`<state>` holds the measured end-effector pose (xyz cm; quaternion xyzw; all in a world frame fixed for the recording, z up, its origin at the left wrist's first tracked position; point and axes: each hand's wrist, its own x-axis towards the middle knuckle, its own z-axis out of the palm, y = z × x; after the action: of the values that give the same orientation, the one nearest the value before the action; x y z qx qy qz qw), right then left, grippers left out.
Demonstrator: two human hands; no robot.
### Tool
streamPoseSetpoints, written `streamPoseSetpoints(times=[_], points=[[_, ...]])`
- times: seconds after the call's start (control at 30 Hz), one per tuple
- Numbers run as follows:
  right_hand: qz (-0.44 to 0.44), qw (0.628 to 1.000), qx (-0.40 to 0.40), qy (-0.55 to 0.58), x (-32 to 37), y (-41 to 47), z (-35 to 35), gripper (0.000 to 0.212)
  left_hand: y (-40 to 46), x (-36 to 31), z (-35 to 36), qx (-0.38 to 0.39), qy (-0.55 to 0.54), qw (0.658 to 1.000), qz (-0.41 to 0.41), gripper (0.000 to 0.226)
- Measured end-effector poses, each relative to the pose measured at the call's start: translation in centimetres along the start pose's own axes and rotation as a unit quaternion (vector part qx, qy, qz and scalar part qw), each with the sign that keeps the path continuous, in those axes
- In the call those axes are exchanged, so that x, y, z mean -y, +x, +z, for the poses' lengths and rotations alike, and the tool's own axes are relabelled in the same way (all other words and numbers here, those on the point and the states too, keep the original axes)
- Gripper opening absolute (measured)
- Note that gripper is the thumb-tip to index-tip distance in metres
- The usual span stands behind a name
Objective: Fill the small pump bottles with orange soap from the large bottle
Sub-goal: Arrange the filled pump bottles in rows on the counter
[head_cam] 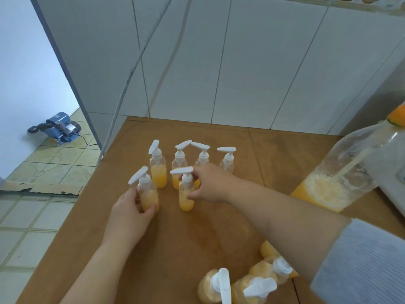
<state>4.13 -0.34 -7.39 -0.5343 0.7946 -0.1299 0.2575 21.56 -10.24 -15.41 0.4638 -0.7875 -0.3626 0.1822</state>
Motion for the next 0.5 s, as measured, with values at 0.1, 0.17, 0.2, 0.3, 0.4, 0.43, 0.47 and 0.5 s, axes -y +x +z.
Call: streamPoseSetpoints(times=[0.1, 0.17, 0.2, 0.3, 0.4, 0.43, 0.47, 0.5], points=[[0.006, 1.000, -0.004, -0.002, -0.1, 0.7, -0.1, 0.048, 1.0, -0.5, -0.5, 0.006, 0.007, 1.000, 0.002, 0.025], [0.006, 1.000, -0.002, 0.006, 0.1, 0.8, -0.1, 0.052, 1.2, -0.7, -0.6, 0.016, 0.009, 1.000, 0.011, 0.025], [0.007, 1.000, 0.000, 0.008, 0.1, 0.8, -0.1, 0.054, 1.1, -0.9, -0.6, 0.023, 0.008, 1.000, 0.015, 0.027], [0.007, 1.000, -0.003, 0.013, 0.4, 0.6, 0.0, 0.054, 1.2, -1.2, -0.5, 0.033, 0.003, 0.999, 0.023, 0.030], [0.012, 1.000, -0.012, 0.022, 0.5, 0.5, 0.2, 0.055, 1.4, -1.4, -0.4, 0.040, -0.002, 0.999, 0.029, 0.028], [0.014, 0.999, -0.014, 0.026, 0.4, 0.5, 0.3, 0.056, 1.4, -1.5, -0.4, 0.042, -0.001, 0.999, 0.029, 0.029], [0.016, 0.999, -0.012, 0.026, 0.5, 0.5, 0.3, 0.057, 1.3, -1.5, -0.4, 0.047, 0.000, 0.998, 0.028, 0.031], [0.017, 1.000, -0.004, 0.022, 0.6, 0.4, 0.2, 0.058, 1.4, -1.6, -0.3, 0.051, -0.002, 0.998, 0.028, 0.034]])
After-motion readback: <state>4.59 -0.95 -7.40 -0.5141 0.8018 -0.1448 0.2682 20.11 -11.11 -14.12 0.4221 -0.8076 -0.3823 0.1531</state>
